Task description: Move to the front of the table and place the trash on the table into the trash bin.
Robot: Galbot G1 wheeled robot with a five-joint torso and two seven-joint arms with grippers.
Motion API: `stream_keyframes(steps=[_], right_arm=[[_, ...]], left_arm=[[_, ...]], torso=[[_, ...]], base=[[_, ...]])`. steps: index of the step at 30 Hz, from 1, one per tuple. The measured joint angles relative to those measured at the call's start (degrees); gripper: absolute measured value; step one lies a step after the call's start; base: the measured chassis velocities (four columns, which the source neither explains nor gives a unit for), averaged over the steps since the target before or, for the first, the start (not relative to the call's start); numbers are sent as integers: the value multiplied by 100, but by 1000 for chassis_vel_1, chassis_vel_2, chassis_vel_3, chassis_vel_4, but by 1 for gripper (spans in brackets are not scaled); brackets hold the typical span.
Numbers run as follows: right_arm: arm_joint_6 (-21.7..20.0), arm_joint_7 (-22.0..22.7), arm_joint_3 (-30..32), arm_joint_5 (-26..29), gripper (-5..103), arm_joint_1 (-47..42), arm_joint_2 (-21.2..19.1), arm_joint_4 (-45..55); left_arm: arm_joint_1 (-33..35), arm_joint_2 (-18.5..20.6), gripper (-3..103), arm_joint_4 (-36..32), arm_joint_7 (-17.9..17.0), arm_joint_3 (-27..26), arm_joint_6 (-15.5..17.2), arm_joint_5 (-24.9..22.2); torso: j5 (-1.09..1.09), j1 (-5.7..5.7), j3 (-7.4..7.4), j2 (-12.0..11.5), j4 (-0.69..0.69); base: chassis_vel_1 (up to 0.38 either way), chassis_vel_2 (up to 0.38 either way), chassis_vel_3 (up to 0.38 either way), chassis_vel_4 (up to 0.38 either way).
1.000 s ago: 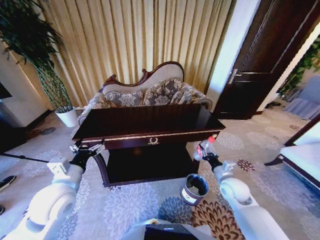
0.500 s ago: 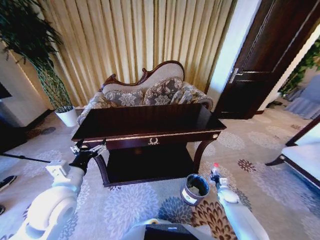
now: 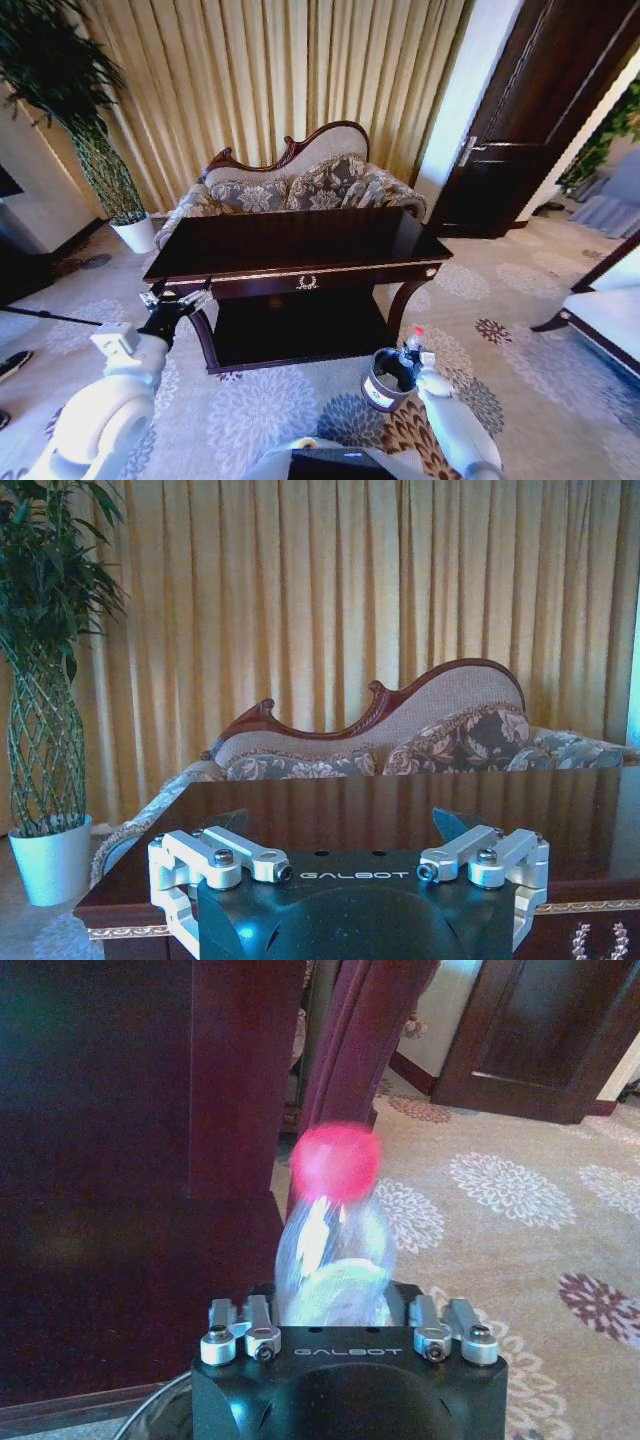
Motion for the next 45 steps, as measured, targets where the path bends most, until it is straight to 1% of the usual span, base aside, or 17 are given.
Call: stream_keyframes(steps=[2,4,7,8,10,11,24,29,36,39,45], right_arm=[[-11,5,4,106,73,-28,-73,93],[-46,6,4,166,73,-50,-96,140],[-113,10,5,281,88,-95,-145,218],[-113,10,5,281,88,-95,-145,218],[-123,12,13,314,97,-151,-164,269],[-127,12,16,321,99,-179,-168,300],[-236,0,39,309,100,-511,-125,610],[-247,-79,38,276,100,-559,-87,607],[-250,-242,52,176,100,-599,78,608],[-356,-318,53,79,100,-624,130,664],[-435,-331,53,9,100,-621,175,683]], left_arm=[[-17,-31,100,3,1,36,-3,9],[-30,-49,100,11,1,55,-5,14],[-37,-81,100,24,1,108,-5,30],[-37,-81,100,24,1,108,-5,30],[-34,-82,100,19,1,115,-5,32],[-33,-78,100,13,1,114,-5,32],[-64,-44,100,17,0,106,-17,34],[-91,-49,100,45,-1,136,-22,36],[-164,-54,100,126,1,193,-78,48],[-191,-54,100,156,2,197,-98,49],[-194,-62,100,195,3,197,-125,56]], torso=[[-1,0,0,0,0],[-1,0,0,0,0],[-1,0,0,0,0],[-1,0,0,0,0],[0,0,0,0,0],[0,0,0,0,0],[0,0,0,0,0],[0,0,0,0,0],[0,0,0,0,0],[0,0,0,0,0],[0,0,0,0,0]], base=[[0,0,0,0],[0,0,0,0],[0,0,0,0],[0,0,0,0],[0,0,0,0],[0,0,0,0],[0,0,0,0],[0,0,0,0],[0,0,0,0],[0,0,0,0],[0,0,0,0]])
